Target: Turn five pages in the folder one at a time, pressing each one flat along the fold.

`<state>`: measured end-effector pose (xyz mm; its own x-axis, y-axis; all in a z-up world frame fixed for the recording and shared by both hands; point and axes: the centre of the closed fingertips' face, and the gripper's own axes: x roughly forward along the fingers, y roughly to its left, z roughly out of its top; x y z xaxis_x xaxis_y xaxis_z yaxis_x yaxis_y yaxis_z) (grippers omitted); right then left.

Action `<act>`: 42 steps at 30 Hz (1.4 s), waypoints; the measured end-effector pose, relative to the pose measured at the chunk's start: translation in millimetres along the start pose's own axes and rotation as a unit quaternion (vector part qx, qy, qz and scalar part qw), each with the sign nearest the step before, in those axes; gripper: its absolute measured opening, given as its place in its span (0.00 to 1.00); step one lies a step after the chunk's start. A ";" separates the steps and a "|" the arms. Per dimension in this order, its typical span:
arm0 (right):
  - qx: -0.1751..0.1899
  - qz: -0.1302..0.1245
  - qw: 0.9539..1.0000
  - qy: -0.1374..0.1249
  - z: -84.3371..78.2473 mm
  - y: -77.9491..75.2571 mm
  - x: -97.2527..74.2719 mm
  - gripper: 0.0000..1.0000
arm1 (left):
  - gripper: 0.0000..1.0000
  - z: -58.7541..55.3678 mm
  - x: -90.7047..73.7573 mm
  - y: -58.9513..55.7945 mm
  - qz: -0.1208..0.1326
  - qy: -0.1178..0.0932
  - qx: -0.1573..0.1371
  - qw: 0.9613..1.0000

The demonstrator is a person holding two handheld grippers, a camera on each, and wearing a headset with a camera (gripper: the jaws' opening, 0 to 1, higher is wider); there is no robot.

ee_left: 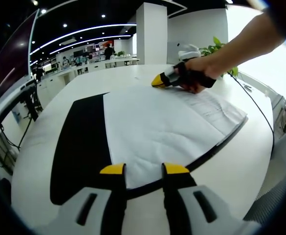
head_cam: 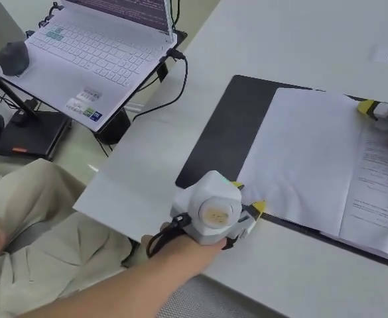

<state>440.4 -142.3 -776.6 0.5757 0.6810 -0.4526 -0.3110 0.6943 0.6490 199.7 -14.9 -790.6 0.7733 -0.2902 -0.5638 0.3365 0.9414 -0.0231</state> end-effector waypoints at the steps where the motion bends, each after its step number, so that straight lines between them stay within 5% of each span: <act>1: -0.001 0.000 1.000 0.001 -1.0 0.4 -0.8 0.00 | 0.28 0.0 -0.1 -0.1 0.000 0.000 -0.001 1.000; 42: -0.028 0.032 0.999 0.032 -57.6 22.8 -48.7 0.00 | 0.28 0.8 -2.5 -1.4 -0.005 0.004 0.000 1.000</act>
<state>361.7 -146.3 -775.0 0.5042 0.7365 -0.4509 -0.3876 0.6596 0.6440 197.7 -15.7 -788.5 0.7659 -0.2978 -0.5699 0.3437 0.9386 -0.0285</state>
